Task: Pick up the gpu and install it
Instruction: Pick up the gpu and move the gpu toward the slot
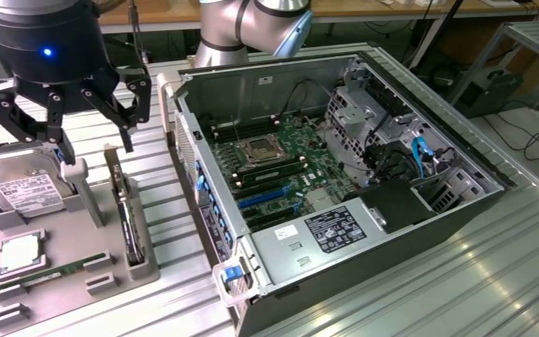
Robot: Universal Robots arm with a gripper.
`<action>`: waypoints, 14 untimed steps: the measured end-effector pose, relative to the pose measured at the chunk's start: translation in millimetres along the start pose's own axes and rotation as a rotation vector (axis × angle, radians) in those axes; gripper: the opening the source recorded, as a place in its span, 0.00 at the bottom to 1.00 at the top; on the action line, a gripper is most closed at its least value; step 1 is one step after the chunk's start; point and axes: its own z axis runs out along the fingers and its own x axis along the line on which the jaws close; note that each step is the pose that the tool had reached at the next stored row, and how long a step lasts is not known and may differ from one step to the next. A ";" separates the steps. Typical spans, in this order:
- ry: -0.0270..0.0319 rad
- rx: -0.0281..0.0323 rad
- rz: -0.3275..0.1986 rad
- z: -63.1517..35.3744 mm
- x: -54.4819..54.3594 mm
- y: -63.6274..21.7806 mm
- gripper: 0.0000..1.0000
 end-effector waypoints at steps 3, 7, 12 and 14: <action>0.0000 0.0000 -0.001 2.0 0.1 -0.4 0.66; 0.0001 0.0001 -0.001 4.2 0.1 -0.7 0.66; 0.0001 0.0000 -0.002 7.6 0.2 -1.0 0.66; 0.0001 -0.0001 -0.002 8.6 0.2 -1.1 0.66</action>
